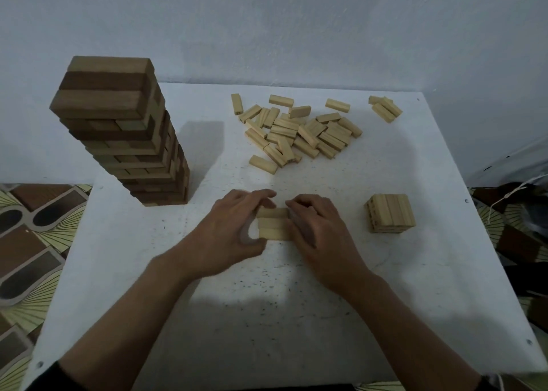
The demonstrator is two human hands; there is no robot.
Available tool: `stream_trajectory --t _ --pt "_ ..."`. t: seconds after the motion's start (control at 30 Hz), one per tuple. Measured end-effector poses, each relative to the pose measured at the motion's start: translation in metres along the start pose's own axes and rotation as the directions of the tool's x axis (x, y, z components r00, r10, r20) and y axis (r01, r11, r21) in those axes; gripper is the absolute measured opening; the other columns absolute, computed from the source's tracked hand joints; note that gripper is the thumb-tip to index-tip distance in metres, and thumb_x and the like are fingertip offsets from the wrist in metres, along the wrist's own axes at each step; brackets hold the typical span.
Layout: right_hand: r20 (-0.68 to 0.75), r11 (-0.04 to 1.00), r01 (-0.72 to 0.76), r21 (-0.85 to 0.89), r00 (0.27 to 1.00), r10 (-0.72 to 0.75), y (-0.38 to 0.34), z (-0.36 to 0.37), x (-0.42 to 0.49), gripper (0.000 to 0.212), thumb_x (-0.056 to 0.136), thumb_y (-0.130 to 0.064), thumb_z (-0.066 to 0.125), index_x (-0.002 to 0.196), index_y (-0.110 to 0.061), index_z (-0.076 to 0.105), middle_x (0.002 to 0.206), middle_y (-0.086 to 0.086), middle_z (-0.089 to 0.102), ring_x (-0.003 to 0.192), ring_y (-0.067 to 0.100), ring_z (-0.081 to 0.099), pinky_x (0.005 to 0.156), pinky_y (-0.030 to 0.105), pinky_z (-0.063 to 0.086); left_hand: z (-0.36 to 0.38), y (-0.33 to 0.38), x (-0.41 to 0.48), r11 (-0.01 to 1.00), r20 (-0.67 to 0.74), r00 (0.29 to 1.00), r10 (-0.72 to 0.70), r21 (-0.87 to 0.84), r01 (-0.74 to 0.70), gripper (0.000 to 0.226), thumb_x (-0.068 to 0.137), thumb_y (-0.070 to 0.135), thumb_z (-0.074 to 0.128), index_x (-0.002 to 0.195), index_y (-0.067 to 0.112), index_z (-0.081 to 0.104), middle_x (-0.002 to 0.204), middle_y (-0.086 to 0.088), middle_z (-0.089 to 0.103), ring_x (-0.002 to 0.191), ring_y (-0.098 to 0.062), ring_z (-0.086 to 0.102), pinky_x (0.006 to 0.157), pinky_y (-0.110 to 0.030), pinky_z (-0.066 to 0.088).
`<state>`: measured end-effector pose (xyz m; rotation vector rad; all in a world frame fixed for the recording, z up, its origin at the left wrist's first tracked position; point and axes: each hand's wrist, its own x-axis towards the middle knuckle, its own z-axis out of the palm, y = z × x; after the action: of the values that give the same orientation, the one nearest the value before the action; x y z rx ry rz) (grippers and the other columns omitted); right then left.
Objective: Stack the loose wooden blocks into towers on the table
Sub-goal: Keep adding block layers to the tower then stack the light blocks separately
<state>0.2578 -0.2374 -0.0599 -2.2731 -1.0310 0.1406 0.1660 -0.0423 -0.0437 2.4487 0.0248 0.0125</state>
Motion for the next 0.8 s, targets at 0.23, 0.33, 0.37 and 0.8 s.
stream_trajectory --t 0.23,0.33,0.37,0.8 --pt "0.22 0.975 0.015 -0.224 0.975 0.036 0.002 0.0 -0.018 0.074 0.101 -0.061 0.011 0.161 -0.016 0.009 0.168 -0.002 0.002 0.153 0.006 -0.01 0.125 0.031 -0.003 0.007 -0.013 -0.019 0.992 -0.044 0.999 -0.023 0.119 0.028 0.079 0.09 0.055 0.066 0.154 0.022 0.035 0.151 0.009 0.043 0.138 -0.009 0.034 0.112 -0.032 0.036" --pt "0.276 0.936 0.066 -0.346 0.961 0.034 0.002 0.003 -0.018 0.074 0.102 -0.06 0.005 0.16 -0.014 -0.002 0.168 0.001 -0.01 0.152 0.011 -0.018 0.126 0.037 -0.006 0.021 -0.013 -0.036 0.935 -0.094 0.993 -0.077 0.338 0.105 0.079 0.1 0.065 0.036 0.16 0.015 0.023 0.166 -0.001 0.024 0.154 -0.016 0.016 0.121 -0.039 0.025" --pt "0.266 0.918 0.084 -0.387 0.964 0.023 0.002 0.006 -0.017 0.072 0.103 -0.058 0.005 0.16 -0.012 0.001 0.168 0.003 -0.007 0.154 0.015 -0.014 0.126 0.041 -0.002 0.025 -0.011 -0.039 0.914 -0.096 0.991 -0.09 0.388 0.12 0.077 0.103 0.064 0.027 0.161 0.014 0.019 0.168 -0.002 0.017 0.156 -0.017 0.009 0.122 -0.04 0.022" --pt "0.161 0.901 0.052 -0.43 0.987 0.02 0.001 0.023 -0.012 0.067 0.106 -0.049 0.01 0.158 -0.008 0.019 0.168 0.004 0.01 0.155 0.022 0.004 0.125 0.049 0.009 0.047 0.004 -0.033 0.836 -0.177 0.974 -0.14 0.506 0.212 0.061 0.108 0.04 0.014 0.159 0.008 0.023 0.167 -0.007 0.016 0.156 -0.026 0.007 0.124 -0.049 0.021"
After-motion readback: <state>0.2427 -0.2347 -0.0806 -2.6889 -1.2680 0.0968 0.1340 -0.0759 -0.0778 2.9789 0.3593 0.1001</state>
